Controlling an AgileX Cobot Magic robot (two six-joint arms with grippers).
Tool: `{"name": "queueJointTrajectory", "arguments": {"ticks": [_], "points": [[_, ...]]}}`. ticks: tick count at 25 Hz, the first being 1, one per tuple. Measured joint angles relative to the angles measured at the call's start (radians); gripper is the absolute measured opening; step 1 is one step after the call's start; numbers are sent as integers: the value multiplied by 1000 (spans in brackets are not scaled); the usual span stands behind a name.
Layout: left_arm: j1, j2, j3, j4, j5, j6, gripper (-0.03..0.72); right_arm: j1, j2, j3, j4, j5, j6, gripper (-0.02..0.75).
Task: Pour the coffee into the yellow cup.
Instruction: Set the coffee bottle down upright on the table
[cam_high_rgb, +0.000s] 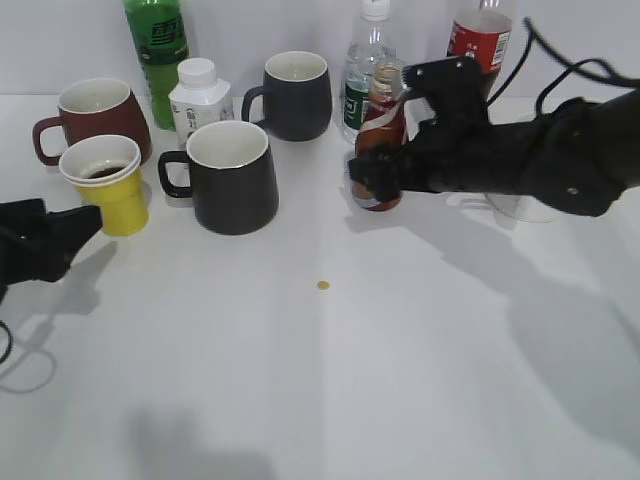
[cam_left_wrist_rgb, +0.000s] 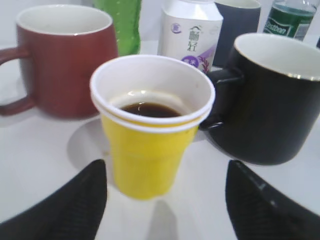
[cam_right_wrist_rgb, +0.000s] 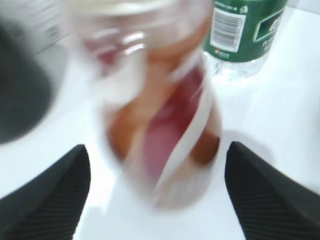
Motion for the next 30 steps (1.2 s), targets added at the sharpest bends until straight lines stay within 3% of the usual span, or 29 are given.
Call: {"name": "queueJointTrajectory", "arguments": {"ticks": [11, 14, 20, 22, 25, 30], "points": [[0, -386, -28, 3, 594, -245, 563, 0, -197, 115, -237, 86, 234, 613], [0, -478, -79, -25, 862, -255, 562, 0, -251, 147, -372, 88, 388, 605], [0, -634, -251, -207, 1397, -257, 562, 0, -374, 199, -710, 89, 695, 596], [0, -676, -314, -242, 1560, -245, 562, 0, -423, 200, -864, 82, 843, 596], [0, -740, -388, -307, 1794, -117, 562, 0, -494, 201, -1101, 28, 1057, 596], [0, -902, -427, -433, 2079, 38, 562, 2, -612, 213, -1182, 20, 1105, 596]]}}
